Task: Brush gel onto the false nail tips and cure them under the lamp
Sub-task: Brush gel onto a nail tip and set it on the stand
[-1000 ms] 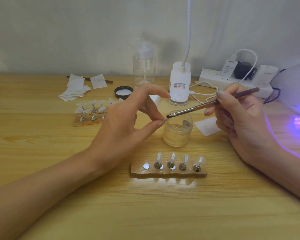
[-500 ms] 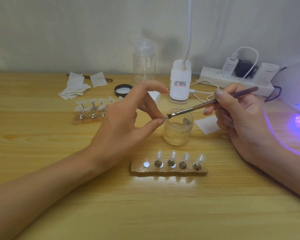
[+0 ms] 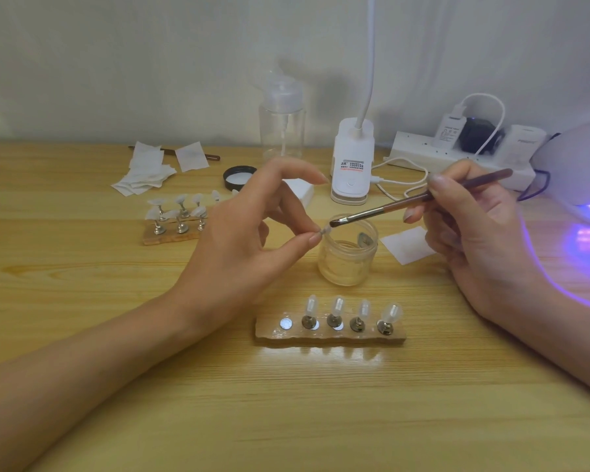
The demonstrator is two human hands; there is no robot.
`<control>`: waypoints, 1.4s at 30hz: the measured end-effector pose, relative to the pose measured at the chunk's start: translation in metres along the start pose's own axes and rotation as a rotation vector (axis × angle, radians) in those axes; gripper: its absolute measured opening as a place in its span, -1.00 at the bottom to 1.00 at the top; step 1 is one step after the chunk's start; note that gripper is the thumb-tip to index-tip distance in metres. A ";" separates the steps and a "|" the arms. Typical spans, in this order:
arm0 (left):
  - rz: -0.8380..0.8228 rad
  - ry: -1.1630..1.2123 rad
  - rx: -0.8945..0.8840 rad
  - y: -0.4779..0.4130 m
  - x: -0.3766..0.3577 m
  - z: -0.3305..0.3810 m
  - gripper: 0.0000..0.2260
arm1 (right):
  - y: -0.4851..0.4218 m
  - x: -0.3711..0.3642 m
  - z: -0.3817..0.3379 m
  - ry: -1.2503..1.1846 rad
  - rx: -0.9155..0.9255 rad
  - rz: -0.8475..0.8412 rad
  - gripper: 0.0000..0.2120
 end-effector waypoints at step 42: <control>-0.020 0.132 0.052 -0.001 -0.001 -0.013 -0.57 | 0.001 0.005 0.003 0.042 0.004 0.025 -0.82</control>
Point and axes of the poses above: each hand's wrist, its own y-axis away from the middle knuckle, its own x-axis out of the back of the hand, z = x × y, the point moved 7 cm from there along -y, towards the middle knuckle, and after that the axes turned 8 degrees about -z, right-handed, at the moved point
